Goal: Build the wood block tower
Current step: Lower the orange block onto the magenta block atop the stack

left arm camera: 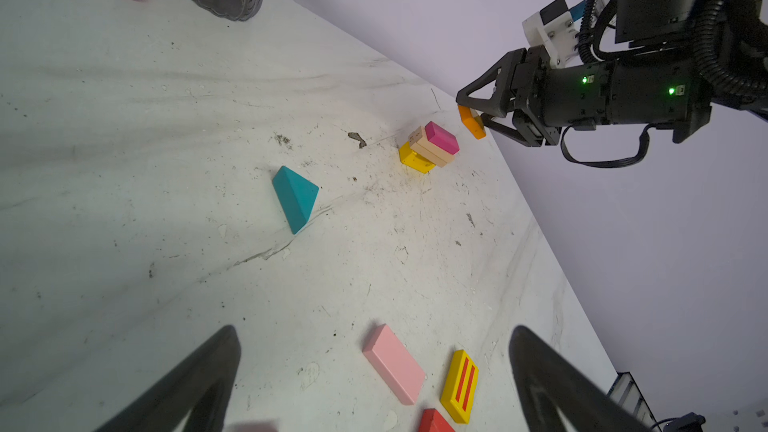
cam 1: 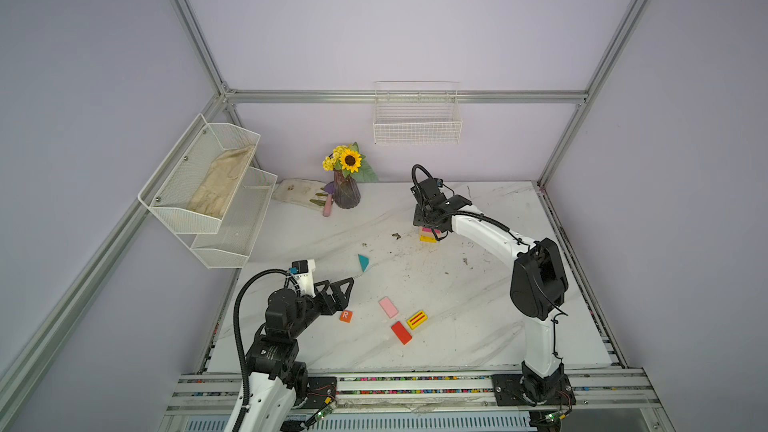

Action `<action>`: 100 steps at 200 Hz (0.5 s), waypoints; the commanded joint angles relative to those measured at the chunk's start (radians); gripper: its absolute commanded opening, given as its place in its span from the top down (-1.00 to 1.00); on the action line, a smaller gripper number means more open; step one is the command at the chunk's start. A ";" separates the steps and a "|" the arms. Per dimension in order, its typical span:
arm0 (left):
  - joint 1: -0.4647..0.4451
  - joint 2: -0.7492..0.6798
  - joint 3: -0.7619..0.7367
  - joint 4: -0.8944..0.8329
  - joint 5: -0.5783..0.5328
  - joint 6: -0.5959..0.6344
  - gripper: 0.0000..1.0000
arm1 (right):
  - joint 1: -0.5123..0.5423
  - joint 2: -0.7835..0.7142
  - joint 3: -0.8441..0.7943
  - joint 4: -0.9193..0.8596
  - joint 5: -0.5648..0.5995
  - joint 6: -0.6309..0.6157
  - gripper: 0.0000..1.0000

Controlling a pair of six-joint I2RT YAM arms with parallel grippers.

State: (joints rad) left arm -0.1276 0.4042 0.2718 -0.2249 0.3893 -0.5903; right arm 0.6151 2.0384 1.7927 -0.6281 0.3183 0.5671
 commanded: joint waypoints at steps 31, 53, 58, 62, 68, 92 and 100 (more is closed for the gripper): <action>-0.010 0.018 -0.024 0.052 -0.006 0.008 -0.99 | -0.009 0.102 0.121 -0.123 0.080 -0.004 0.28; -0.009 0.019 -0.023 0.053 -0.009 0.007 -1.00 | -0.011 0.132 0.144 -0.137 0.084 -0.006 0.28; -0.009 0.018 -0.023 0.053 -0.010 0.007 -1.00 | -0.011 0.137 0.147 -0.139 0.085 -0.006 0.28; -0.009 0.020 -0.023 0.053 -0.010 0.007 -1.00 | -0.011 0.138 0.150 -0.139 0.086 -0.006 0.28; -0.009 0.021 -0.023 0.054 -0.011 0.007 -1.00 | -0.012 0.144 0.153 -0.141 0.089 -0.007 0.28; -0.011 0.025 -0.023 0.054 -0.010 0.006 -0.99 | -0.017 0.157 0.168 -0.155 0.103 -0.010 0.28; -0.011 0.026 -0.022 0.055 -0.011 0.007 -1.00 | -0.019 0.158 0.168 -0.156 0.105 -0.010 0.28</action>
State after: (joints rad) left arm -0.1322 0.4274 0.2718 -0.2234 0.3843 -0.5907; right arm 0.6075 2.1853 1.9282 -0.7357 0.3836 0.5625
